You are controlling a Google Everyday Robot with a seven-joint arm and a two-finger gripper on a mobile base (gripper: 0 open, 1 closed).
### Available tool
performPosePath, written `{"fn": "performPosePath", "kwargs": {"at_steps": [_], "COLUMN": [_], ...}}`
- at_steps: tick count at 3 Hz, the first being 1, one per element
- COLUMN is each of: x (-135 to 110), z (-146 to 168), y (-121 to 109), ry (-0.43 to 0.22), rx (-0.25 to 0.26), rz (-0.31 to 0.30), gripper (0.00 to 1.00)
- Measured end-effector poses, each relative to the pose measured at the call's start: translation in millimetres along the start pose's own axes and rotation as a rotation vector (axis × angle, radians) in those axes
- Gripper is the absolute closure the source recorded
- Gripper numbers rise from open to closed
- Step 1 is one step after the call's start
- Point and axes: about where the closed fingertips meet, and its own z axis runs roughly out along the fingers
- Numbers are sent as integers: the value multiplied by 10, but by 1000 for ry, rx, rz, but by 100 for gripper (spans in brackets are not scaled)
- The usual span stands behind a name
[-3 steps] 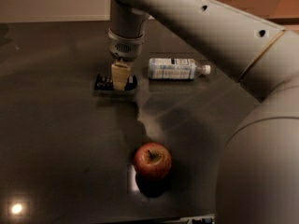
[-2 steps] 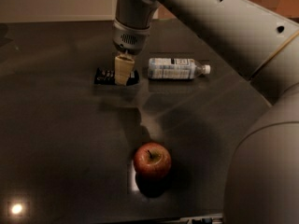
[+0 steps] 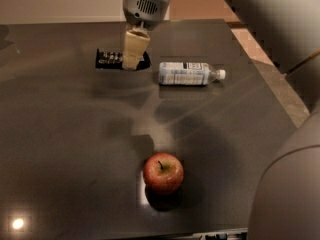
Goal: Pick rxbar chocolate
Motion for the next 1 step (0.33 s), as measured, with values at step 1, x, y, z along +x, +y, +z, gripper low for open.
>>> {"fn": "performPosePath", "kwargs": {"at_steps": [1], "x": [0], "z": [0], "y": [0], "ry": [0], "rx": [0], "rz": [0], "gripper": [100]}}
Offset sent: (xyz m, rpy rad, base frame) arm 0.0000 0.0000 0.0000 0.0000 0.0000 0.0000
